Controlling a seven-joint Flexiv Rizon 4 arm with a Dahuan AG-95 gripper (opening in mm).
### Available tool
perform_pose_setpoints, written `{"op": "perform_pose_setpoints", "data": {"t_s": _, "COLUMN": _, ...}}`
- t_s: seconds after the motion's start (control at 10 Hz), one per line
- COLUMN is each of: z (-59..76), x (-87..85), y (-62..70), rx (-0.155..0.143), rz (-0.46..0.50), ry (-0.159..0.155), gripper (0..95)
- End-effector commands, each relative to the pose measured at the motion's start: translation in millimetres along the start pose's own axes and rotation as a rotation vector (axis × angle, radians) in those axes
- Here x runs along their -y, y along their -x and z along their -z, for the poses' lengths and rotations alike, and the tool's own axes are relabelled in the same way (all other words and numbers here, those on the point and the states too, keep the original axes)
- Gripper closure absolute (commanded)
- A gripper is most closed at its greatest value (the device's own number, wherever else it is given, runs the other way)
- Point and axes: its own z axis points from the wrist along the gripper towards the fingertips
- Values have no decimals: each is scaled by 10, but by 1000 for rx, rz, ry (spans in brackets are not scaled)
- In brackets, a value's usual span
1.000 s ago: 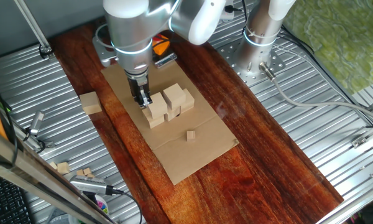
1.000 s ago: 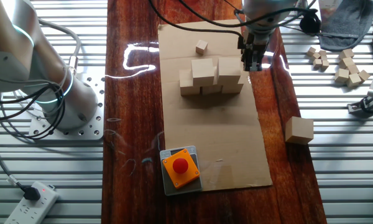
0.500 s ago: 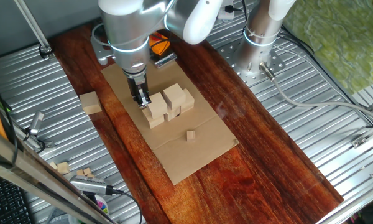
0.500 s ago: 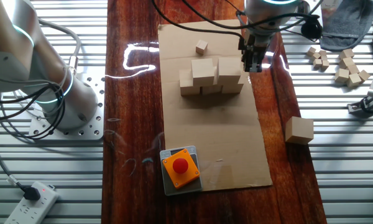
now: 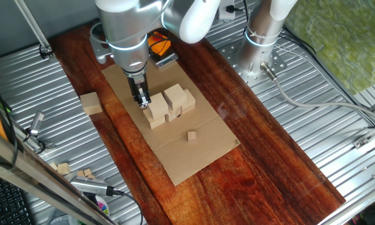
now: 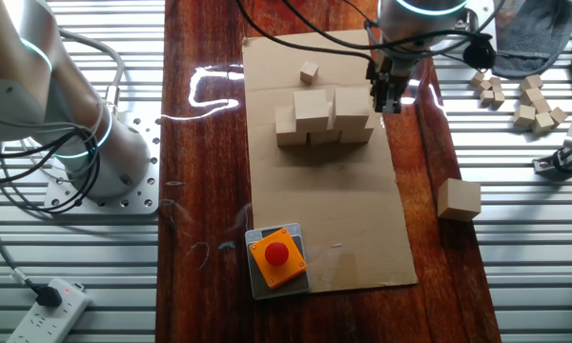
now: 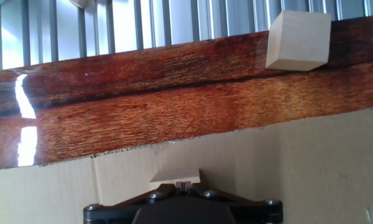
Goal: Stack the blocks into a pyramid shape
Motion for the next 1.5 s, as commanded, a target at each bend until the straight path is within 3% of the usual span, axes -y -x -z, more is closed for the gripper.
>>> {"op": "perform_pose_setpoints", "data": {"t_s": 0.1, "z": 0, "x": 8, "y": -17, "rx": -1, "rz": -1, "ry": 2, "gripper": 950}}
{"op": "perform_pose_setpoints", "data": {"t_s": 1.5, "z": -73, "x": -20, "y": -144, "rx": 4, "rz": -18, "ry": 16, "gripper": 950}}
